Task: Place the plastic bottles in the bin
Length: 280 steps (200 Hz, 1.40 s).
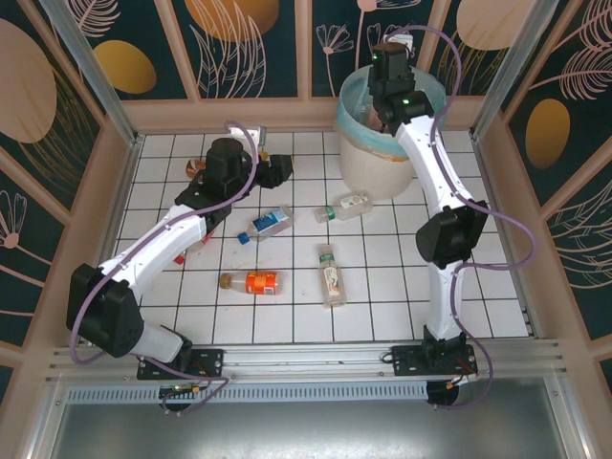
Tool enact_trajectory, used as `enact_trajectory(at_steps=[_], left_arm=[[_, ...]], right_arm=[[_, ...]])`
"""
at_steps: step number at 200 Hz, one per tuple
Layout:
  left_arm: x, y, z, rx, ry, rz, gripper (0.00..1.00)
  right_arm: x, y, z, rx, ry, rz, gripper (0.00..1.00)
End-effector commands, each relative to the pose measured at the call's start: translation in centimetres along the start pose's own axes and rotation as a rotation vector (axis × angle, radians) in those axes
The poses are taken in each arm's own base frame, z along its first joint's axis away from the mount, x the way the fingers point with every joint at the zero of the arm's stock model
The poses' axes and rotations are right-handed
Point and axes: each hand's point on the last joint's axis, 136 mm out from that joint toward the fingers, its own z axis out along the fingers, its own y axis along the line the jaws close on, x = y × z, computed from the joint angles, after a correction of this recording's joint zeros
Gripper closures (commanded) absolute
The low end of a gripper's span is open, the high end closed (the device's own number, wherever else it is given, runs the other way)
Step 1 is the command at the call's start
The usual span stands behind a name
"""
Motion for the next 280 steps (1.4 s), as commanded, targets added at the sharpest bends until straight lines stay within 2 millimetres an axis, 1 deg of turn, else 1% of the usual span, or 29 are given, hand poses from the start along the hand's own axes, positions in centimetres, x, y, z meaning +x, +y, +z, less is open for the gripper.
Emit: enact_trajectory(at_steps=[1,15,23,41,61,74,87,100,122,129,134,152,166,183,215,246,267,280], left_arm=[[-1.1,-0.4,-0.7,-0.001,-0.047,0.010,0.30],[-1.0,-0.3,-0.5,-0.003,-0.042,0.009,0.30],[-0.9,-0.3,-0.5,-0.004,-0.040,0.007,0.30],[-0.7,-0.1,-0.3,-0.009,-0.035,0.005,0.30],[-0.4,0.0,-0.2,-0.015,-0.028,0.002,0.30],[-0.2,0.2,0.0,-0.020,-0.022,-0.002,0.30],[-0.1,0.2,0.1,-0.019,-0.018,-0.005,0.30],[0.0,0.2,0.2,-0.017,-0.016,-0.005,0.30],[0.1,0.3,0.2,-0.022,-0.015,-0.006,0.30],[0.1,0.3,0.3,-0.023,-0.012,-0.005,0.30],[0.1,0.3,0.3,-0.023,-0.012,-0.004,0.30],[0.2,0.4,0.3,-0.024,-0.011,-0.007,0.30],[0.2,0.4,0.3,-0.026,-0.009,-0.006,0.30],[0.2,0.3,0.3,-0.023,-0.009,-0.006,0.30],[-0.1,0.3,0.0,-0.027,-0.016,-0.003,0.30],[-0.1,0.3,0.0,-0.029,-0.015,-0.002,0.29],[0.0,0.4,0.1,-0.029,-0.010,-0.003,0.29],[0.1,0.4,0.2,-0.030,-0.007,-0.003,0.29]], right_arm=[[6.4,-0.2,1.7,0.049,0.193,-0.123,1.00],[4.1,-0.6,1.1,0.070,0.143,-0.124,1.00],[2.5,-0.9,0.5,0.086,0.106,-0.121,1.00],[-1.6,-1.7,-1.4,0.146,-0.003,-0.114,1.00],[-5.4,-2.8,-3.2,0.227,-0.131,-0.127,1.00],[-6.8,-3.3,-3.6,0.260,-0.191,-0.132,1.00],[-7.0,-3.6,-3.2,0.287,-0.220,-0.150,1.00],[-6.2,-3.3,-2.1,0.277,-0.206,-0.154,1.00],[-2.9,-2.4,0.2,0.251,-0.120,-0.174,1.00],[-2.5,-1.8,0.3,0.278,-0.122,-0.218,1.00],[-2.1,-1.2,0.4,0.263,-0.114,-0.231,1.00],[-0.5,0.1,1.0,0.171,-0.060,-0.177,1.00],[0.9,0.5,1.4,0.148,-0.015,-0.165,1.00],[3.4,0.9,2.1,0.108,0.062,-0.137,1.00],[7.6,0.4,3.7,0.057,0.186,-0.073,1.00],[11.1,-0.6,4.8,0.072,0.281,-0.073,1.00],[12.9,-1.6,5.4,0.094,0.332,-0.072,1.00],[13.5,-1.8,5.5,0.094,0.345,-0.073,1.00]])
